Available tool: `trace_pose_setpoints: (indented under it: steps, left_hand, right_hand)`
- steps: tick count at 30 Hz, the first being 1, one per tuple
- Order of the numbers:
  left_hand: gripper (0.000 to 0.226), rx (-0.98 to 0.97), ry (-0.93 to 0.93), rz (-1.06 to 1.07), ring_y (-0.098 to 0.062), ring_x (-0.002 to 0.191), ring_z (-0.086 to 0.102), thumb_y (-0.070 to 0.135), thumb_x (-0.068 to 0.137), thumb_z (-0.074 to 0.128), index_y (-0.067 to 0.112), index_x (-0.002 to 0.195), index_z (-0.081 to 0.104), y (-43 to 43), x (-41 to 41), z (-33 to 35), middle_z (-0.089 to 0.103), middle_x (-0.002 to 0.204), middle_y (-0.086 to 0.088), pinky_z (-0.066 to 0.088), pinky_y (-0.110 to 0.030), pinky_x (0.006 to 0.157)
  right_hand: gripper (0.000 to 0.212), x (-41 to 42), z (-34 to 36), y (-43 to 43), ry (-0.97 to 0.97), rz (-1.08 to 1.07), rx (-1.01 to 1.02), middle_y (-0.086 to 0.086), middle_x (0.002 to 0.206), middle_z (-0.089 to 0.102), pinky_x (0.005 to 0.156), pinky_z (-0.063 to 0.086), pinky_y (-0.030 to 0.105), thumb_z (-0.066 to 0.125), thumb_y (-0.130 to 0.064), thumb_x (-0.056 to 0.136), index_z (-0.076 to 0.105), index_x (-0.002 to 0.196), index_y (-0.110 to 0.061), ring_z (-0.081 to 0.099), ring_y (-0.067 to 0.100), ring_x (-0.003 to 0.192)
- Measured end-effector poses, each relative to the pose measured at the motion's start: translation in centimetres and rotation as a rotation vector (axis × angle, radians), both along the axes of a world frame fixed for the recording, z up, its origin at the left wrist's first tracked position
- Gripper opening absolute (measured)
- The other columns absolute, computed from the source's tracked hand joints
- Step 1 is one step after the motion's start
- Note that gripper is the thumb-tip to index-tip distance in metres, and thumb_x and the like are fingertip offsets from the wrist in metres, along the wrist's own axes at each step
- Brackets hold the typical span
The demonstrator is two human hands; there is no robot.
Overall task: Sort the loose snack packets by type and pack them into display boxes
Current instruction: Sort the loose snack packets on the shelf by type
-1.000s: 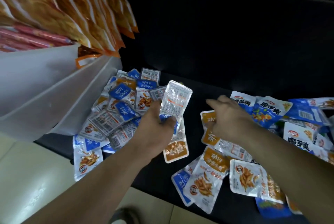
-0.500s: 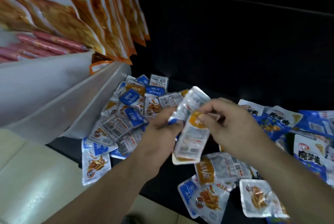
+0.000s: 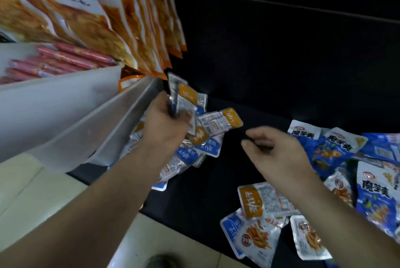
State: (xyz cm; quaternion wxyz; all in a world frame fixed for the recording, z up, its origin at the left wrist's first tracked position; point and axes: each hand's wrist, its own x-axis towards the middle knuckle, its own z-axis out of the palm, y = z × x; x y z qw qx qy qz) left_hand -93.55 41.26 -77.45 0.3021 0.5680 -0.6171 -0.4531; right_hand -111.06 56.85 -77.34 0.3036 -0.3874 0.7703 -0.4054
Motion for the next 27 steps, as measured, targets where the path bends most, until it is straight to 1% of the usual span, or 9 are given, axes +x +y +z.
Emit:
trace_pose_setpoints:
  steps: [4,7,9,12,15,18,20,23,27]
  left_hand:
    - [0.045,-0.293,-0.43,-0.035,-0.035,0.133,0.047,0.031,0.081,0.072,0.028,0.126,0.063,0.5,0.9,-0.9,0.056,0.141,-0.008,0.043,-0.05,0.114]
    - [0.05,-0.429,-0.376,-0.188,-0.032,0.135,0.045,0.02,0.085,0.075,0.018,0.134,0.062,4.9,0.3,-0.7,0.05,0.145,-0.009,0.043,-0.051,0.114]
    - [0.051,-0.338,-0.319,-0.43,-0.023,0.136,0.045,0.029,0.09,0.073,0.022,0.139,0.059,9.0,-0.7,-1.2,0.049,0.146,-0.003,0.044,-0.046,0.113]
    - [0.09,-0.151,-0.525,-0.81,-0.025,0.158,0.005,0.062,0.084,0.069,0.036,0.159,0.026,15.0,-2.9,-2.8,0.009,0.172,-0.002,0.016,-0.047,0.128]
    - [0.121,-0.112,-0.723,-0.982,-0.03,0.154,-0.028,0.072,0.078,0.067,0.032,0.161,-0.012,17.9,-3.8,-4.7,-0.025,0.169,-0.006,-0.012,-0.052,0.126]
    - [0.105,-0.285,-0.762,-0.953,-0.038,0.156,0.01,0.067,0.079,0.064,0.031,0.162,0.01,17.3,-3.1,-5.6,0.007,0.17,-0.011,0.015,-0.053,0.124]
    - [0.081,-0.469,-0.748,-0.88,-0.031,0.129,0.05,0.058,0.079,0.062,0.03,0.152,0.04,16.0,-2.1,-5.8,0.045,0.152,-0.003,0.045,-0.047,0.1]
    - [0.063,-0.556,-0.781,-0.797,-0.025,0.105,0.055,0.049,0.085,0.056,0.029,0.144,0.05,13.5,-1.1,-5.4,0.058,0.127,0.003,0.05,-0.041,0.084]
    - [0.046,-0.593,-0.784,-0.741,-0.026,0.08,0.067,0.03,0.091,0.058,0.017,0.135,0.059,12.4,-1.2,-4.5,0.075,0.1,-0.003,0.056,-0.036,0.062]
  right_hand:
    - [0.026,-0.1,-0.4,3.9,0.1,0.028,0.063,-0.023,0.114,0.064,0.084,0.039,0.006,0.075,-0.028,0.091,0.071,0.114,-0.038,0.058,-0.008,0.106]
    - [0.033,-0.4,-0.7,7.1,0.277,0.057,0.131,-0.023,0.12,0.063,0.085,0.039,0.007,0.08,-0.024,0.085,0.072,0.115,-0.035,0.057,-0.001,0.114]
    - [0.046,-0.5,-1.4,8.7,0.424,0.145,0.24,-0.02,0.131,0.06,0.092,0.047,0.02,0.083,-0.023,0.08,0.07,0.122,-0.035,0.055,0.011,0.124]
    - [0.073,-0.5,-2.2,9.9,0.525,0.267,0.434,-0.026,0.159,0.029,0.112,0.044,0.042,0.079,-0.033,0.078,0.048,0.143,-0.046,0.025,0.014,0.151]
    - [0.079,-0.9,-2.3,10.2,0.415,0.251,0.455,-0.034,0.162,0.011,0.116,0.04,0.038,0.07,-0.025,0.086,0.034,0.151,-0.051,0.009,0.004,0.154]
    - [0.078,-1.5,-3.0,10.7,0.407,0.224,0.365,-0.033,0.159,0.025,0.114,0.043,0.039,0.071,-0.023,0.085,0.037,0.15,-0.05,0.018,0.001,0.152]
    - [0.078,-1.9,-3.6,11.2,0.395,0.216,0.33,-0.03,0.156,0.032,0.114,0.043,0.04,0.078,-0.029,0.082,0.043,0.15,-0.044,0.022,0.004,0.151]
    - [0.086,-1.9,-4.2,11.7,0.434,0.264,0.353,-0.03,0.158,0.029,0.118,0.038,0.038,0.083,-0.045,0.078,0.04,0.153,-0.042,0.02,0.009,0.152]
    - [0.088,-1.8,-4.9,11.9,0.52,0.234,0.296,-0.019,0.152,0.045,0.113,0.041,0.035,0.086,-0.05,0.072,0.05,0.15,-0.032,0.041,0.018,0.143]
